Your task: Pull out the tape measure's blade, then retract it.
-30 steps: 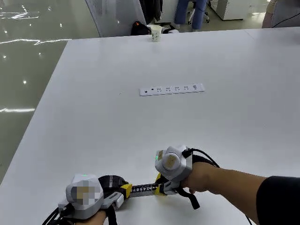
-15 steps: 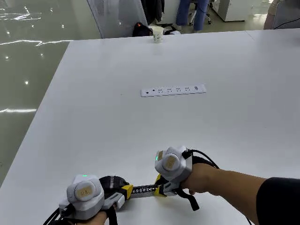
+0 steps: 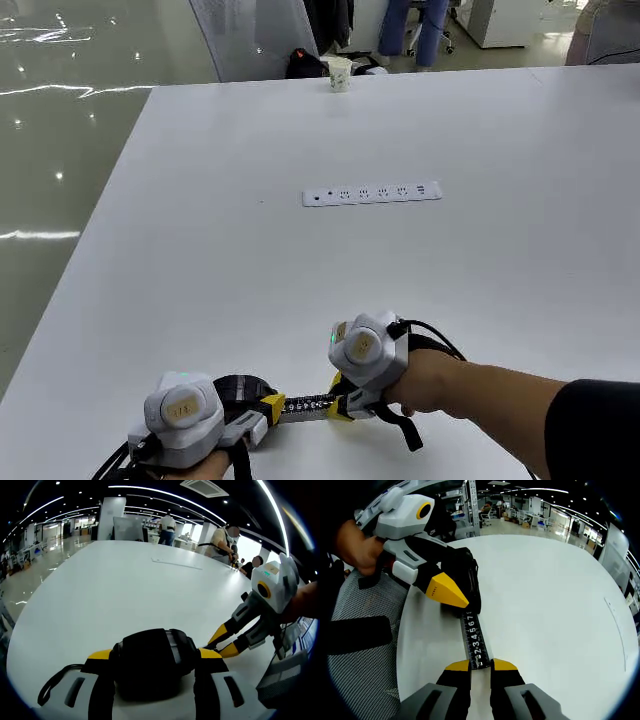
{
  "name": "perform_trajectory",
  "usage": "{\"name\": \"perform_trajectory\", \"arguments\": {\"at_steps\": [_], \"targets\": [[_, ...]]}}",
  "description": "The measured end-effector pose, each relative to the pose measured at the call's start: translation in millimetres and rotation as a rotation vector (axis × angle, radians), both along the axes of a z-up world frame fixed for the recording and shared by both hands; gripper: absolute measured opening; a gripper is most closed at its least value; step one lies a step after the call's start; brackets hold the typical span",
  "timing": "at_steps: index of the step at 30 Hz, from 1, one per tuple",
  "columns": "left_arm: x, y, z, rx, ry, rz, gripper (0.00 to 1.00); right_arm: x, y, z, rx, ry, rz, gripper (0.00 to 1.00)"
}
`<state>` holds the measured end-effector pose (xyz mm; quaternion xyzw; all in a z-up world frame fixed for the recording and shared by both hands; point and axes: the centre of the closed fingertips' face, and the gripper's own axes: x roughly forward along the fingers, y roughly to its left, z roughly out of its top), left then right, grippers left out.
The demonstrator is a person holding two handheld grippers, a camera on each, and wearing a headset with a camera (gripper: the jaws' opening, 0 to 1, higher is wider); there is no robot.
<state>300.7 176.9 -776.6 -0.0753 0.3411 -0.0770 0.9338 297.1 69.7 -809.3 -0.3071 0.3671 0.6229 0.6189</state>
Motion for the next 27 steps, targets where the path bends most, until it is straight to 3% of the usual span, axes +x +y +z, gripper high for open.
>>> {"name": "perform_trajectory", "arguments": {"at_steps": [27], "targets": [[0.2, 0.7, -0.2, -0.009, 0.001, 0.003, 0.59, -0.9, 7.5, 1.4, 0.016, 0.007, -0.007, 0.11]]}}
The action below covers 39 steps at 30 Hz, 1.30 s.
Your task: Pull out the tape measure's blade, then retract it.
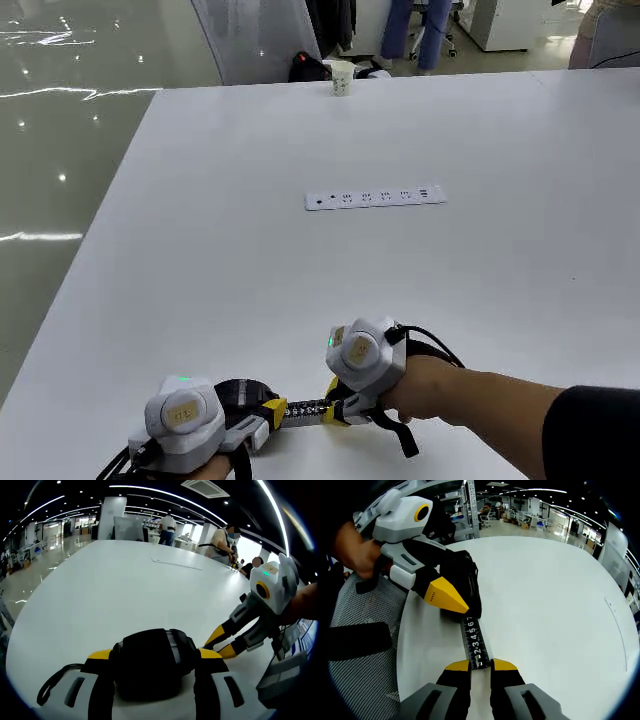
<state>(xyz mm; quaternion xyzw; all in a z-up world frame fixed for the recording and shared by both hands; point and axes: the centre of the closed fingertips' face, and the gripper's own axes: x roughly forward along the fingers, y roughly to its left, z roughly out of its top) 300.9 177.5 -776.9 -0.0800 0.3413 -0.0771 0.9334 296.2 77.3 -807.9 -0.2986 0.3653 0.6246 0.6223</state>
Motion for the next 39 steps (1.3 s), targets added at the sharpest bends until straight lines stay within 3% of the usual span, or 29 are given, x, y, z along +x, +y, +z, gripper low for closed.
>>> {"name": "perform_trajectory", "arguments": {"at_steps": [39], "targets": [[-1.2, -0.7, 0.6, -0.009, -0.001, -0.004, 0.58, -3.9, 11.4, 1.1, 0.02, 0.009, 0.005, 0.11]]}}
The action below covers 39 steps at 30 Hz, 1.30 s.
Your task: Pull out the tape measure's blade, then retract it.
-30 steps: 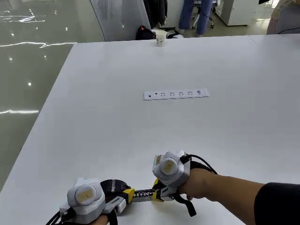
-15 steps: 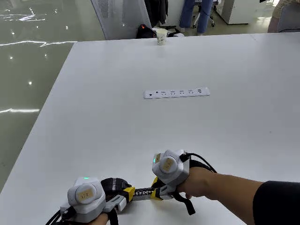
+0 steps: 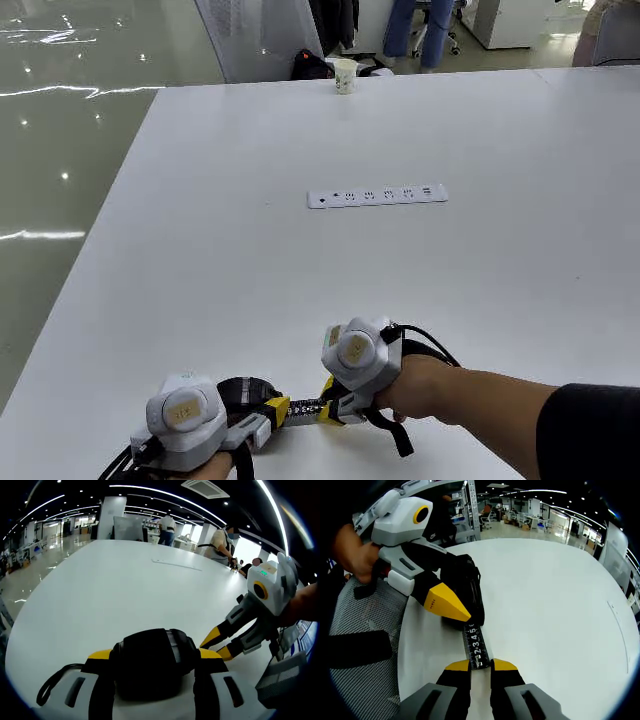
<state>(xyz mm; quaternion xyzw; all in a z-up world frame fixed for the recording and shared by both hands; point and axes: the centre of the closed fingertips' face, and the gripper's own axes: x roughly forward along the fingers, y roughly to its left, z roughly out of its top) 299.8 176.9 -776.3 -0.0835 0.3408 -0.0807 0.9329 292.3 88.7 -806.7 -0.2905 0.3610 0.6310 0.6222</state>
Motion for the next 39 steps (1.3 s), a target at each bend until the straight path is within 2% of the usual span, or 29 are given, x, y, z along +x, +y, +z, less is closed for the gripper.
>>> {"name": "perform_trajectory", "arguments": {"at_steps": [27, 39], "targets": [[0.3, 0.6, 0.3, -0.001, -0.001, -0.001, 0.58, -1.2, 7.0, -0.7, 0.006, -0.01, 0.016, 0.11], [-0.2, 0.5, 0.4, -0.002, 0.004, -0.005, 0.58, -1.5, 10.6, -0.9, 0.019, 0.009, 0.006, 0.11]]}}
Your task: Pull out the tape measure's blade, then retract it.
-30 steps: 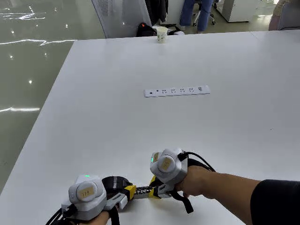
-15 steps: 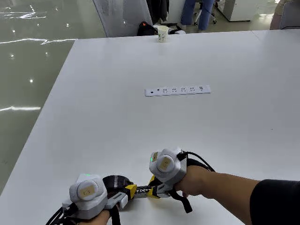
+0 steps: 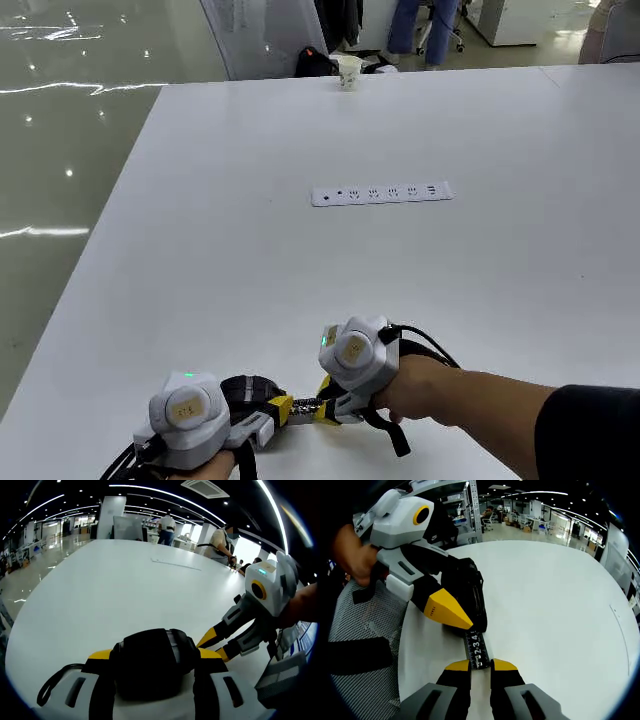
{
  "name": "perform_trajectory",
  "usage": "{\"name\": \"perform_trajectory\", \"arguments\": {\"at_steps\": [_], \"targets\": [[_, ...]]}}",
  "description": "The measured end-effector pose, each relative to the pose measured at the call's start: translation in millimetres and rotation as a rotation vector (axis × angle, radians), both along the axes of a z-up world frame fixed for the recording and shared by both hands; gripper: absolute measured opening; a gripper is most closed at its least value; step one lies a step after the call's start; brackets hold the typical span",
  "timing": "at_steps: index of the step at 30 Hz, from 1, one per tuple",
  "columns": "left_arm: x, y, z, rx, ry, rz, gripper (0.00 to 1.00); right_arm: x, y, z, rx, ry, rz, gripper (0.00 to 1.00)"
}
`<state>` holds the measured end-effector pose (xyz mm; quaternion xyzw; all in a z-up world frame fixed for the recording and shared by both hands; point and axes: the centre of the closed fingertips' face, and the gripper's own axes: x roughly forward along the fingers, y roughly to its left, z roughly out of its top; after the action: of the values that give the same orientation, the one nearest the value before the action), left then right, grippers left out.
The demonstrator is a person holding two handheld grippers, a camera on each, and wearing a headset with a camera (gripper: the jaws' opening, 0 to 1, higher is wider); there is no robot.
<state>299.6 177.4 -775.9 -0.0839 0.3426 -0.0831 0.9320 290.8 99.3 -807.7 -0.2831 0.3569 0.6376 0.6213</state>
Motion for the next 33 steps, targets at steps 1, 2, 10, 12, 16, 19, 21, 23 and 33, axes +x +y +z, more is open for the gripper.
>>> {"name": "perform_trajectory", "arguments": {"at_steps": [1, 2, 10, 12, 16, 19, 21, 23, 33], "targets": [[-0.2, -0.3, 0.1, 0.0, 0.001, 0.0, 0.58, 0.2, 0.6, -0.3, 0.002, 0.0, 0.0, 0.11], [-0.2, -0.4, 0.2, 0.0, 0.002, -0.001, 0.58, 0.0, 1.1, -0.1, 0.003, -0.001, 0.002, 0.11], [0.4, -0.2, -0.1, -0.001, -0.001, -0.001, 0.58, -0.1, 1.6, 0.2, -0.004, -0.002, 0.012, 0.11], [0.6, 0.0, -0.2, -0.002, 0.001, -0.002, 0.57, -0.1, 1.7, 0.2, -0.005, -0.001, 0.013, 0.11], [0.2, -0.1, -0.4, -0.004, 0.002, -0.004, 0.57, -1.9, 4.5, 1.3, 0.003, 0.005, 0.008, 0.11], [0.3, 0.2, -0.6, -0.005, 0.003, -0.003, 0.57, -1.8, 7.0, 0.9, 0.006, 0.004, 0.008, 0.11], [0.2, 0.2, -0.4, -0.004, 0.002, -0.004, 0.57, -2.3, 8.5, 1.3, 0.008, 0.003, 0.009, 0.11], [0.2, 0.3, -0.6, -0.005, 0.002, -0.002, 0.57, -2.8, 9.5, 1.2, 0.009, 0.002, 0.008, 0.11], [0.0, 0.1, 0.2, -0.007, 0.0, -0.001, 0.58, -4.2, 17.2, 2.0, 0.015, 0.0, 0.011, 0.11]]}}
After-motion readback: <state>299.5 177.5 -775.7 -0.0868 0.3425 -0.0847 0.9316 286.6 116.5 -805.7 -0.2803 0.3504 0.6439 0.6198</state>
